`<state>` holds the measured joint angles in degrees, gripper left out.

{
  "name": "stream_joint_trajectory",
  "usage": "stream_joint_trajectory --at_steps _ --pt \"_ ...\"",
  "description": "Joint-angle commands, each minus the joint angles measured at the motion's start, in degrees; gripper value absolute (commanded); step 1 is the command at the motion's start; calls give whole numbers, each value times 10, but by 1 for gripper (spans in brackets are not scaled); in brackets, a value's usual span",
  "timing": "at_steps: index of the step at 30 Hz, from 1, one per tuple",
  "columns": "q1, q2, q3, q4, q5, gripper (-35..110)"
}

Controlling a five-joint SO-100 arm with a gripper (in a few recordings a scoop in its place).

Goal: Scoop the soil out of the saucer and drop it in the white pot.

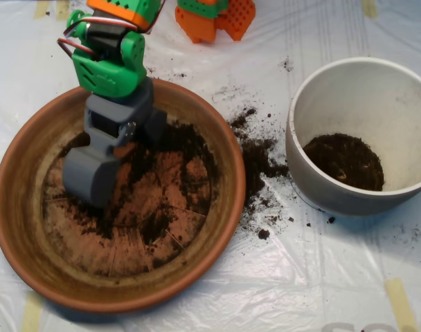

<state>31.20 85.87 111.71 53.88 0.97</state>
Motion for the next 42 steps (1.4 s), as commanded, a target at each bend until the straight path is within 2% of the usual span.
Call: stream_joint_trajectory --at_steps 1,9,14,19,28,42 --pt "5 -8 -56 4 5 47" --pt "18 -153 -232 94 5 49" --pt "25 -201 -281 130 -5 46" --pt "26 -202 -280 136 -16 36" --pt "31 -185 -249 135 -31 29" --pt "-36 -16 -19 56 -42 20"
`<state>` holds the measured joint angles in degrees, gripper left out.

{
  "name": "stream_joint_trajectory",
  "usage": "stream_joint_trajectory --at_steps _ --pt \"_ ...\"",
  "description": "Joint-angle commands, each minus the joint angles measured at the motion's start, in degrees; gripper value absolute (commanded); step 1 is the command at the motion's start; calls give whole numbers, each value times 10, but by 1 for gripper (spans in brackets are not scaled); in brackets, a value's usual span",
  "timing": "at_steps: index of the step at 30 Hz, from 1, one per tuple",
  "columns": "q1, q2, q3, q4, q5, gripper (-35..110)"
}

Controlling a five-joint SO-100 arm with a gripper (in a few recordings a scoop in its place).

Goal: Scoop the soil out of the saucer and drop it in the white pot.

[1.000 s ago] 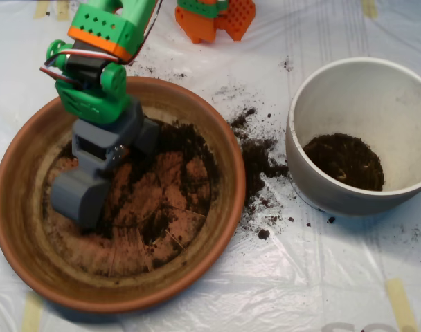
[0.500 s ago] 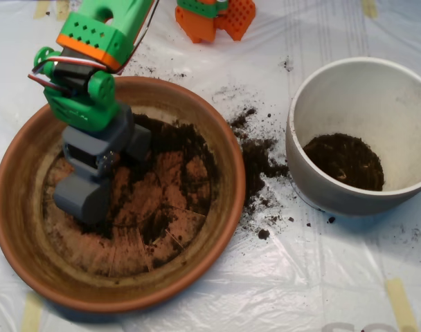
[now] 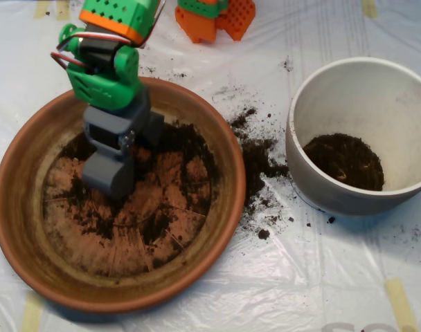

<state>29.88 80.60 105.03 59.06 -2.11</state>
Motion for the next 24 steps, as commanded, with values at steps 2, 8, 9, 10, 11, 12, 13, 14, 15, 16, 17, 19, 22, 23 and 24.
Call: stream_joint_trajectory --at_steps 2,8,9,10,11,12,13,14,15,16,17,19,22,23,24 --pt "-31 46 60 2 -11 16" --pt "-30 62 77 -8 -11 3" --pt "-30 62 77 -8 -15 2" --pt "-31 63 77 -7 -18 1" --pt "-33 64 76 -6 -24 0" --pt "-39 65 75 -2 -30 0" --pt "-43 68 73 4 -33 0" --pt "-50 71 69 11 -36 0" --pt "-57 79 64 20 -37 0" --pt "-65 92 62 26 -38 0" --pt "-73 107 57 36 -37 0" --pt "-91 134 35 68 -30 0" --pt "-119 155 -30 128 -12 0" --pt "-128 155 -61 150 -6 0" --pt "-135 154 -91 171 -2 0"
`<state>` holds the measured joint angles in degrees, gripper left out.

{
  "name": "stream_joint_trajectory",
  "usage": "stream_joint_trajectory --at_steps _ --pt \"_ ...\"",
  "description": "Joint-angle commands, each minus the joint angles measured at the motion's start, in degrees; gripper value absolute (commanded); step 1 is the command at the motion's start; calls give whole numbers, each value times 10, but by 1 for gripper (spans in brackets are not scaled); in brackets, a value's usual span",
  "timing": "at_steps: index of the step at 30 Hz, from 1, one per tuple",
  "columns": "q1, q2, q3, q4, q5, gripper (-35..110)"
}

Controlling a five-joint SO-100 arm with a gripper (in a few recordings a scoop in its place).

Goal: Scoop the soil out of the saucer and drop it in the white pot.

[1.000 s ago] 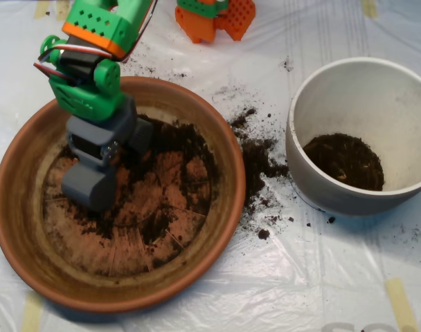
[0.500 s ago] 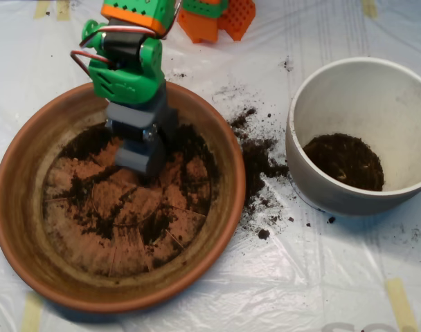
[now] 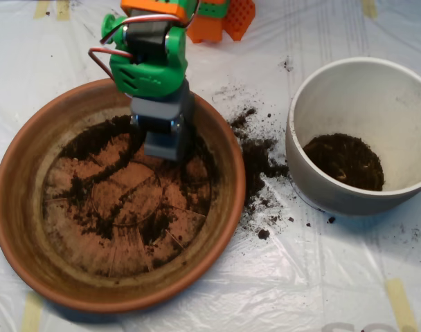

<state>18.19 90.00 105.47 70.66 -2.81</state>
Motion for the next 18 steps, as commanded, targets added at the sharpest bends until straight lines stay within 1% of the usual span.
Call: stream_joint_trajectory --at_steps 1,10,13,18 --pt "-26 61 -123 70 11 0" --pt "-99 37 -377 196 29 0" --pt "-131 36 -439 226 31 0" --pt "-210 43 -495 251 40 0"
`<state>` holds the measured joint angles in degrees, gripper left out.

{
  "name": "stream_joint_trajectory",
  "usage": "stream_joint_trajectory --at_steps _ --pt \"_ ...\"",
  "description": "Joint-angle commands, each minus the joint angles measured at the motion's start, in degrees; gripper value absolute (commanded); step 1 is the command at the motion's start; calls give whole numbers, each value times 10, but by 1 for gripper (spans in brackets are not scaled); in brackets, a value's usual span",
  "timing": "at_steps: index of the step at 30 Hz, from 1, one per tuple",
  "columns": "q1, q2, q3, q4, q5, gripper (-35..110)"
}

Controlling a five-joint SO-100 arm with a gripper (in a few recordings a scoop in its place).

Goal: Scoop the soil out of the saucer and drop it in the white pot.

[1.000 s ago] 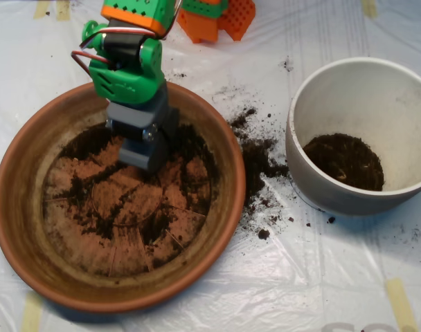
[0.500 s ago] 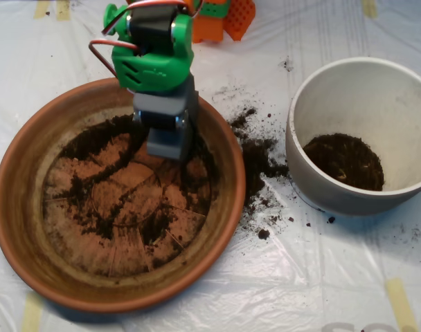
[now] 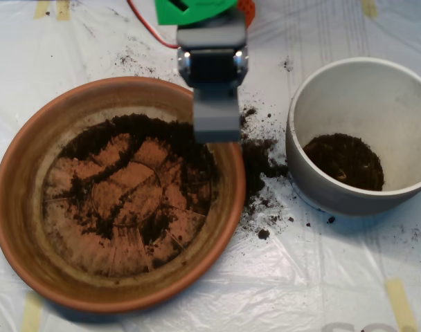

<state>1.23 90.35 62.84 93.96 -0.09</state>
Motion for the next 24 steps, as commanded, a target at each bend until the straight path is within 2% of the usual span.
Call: stream_joint_trajectory --at_steps 1,8,12,16,24 --pt "-60 40 -78 19 18 0" --pt "-197 13 -137 27 27 0" --pt "-242 -8 -146 28 12 0" --pt "-250 -4 -136 29 20 30" --pt "-257 72 -18 -17 4 33"
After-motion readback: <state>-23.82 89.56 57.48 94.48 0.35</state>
